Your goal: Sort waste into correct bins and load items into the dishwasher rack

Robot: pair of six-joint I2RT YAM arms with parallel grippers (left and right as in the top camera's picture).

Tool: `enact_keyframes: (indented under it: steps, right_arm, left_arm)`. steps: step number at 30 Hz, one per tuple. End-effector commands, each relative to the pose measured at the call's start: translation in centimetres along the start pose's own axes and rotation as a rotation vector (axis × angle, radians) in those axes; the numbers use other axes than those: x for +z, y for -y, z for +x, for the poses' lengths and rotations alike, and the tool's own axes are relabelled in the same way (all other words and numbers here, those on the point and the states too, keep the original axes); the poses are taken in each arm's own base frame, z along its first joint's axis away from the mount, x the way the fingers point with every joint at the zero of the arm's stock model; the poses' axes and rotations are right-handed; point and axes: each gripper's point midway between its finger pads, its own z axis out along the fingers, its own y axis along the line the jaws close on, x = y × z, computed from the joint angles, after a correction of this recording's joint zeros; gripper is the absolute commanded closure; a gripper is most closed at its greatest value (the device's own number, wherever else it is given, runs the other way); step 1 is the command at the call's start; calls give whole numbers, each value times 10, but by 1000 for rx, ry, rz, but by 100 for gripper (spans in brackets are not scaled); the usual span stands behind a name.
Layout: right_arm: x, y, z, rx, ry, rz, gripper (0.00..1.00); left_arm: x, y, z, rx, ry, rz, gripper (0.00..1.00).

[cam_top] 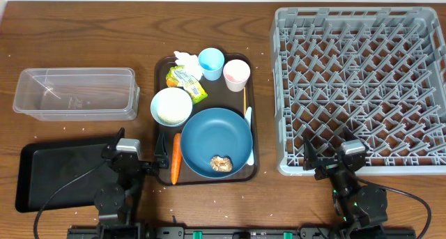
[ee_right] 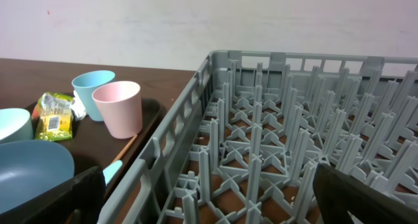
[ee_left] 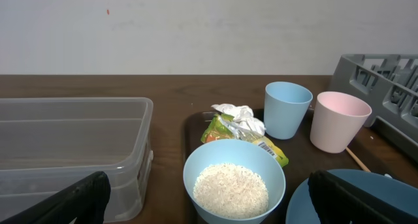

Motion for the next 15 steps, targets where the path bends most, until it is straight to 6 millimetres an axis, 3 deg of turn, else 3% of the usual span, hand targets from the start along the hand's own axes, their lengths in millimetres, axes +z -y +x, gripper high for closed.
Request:
enact_keyframes:
  steps: [1,15]
  right_arm:
    - [0,4,2,15,-6,16,1]
    - [0,4,2,15,-6,16,1]
  left_arm:
    - [2,-2,15,0,-33,-6,2]
    - [3,-2,21,-4,-58,-8,2]
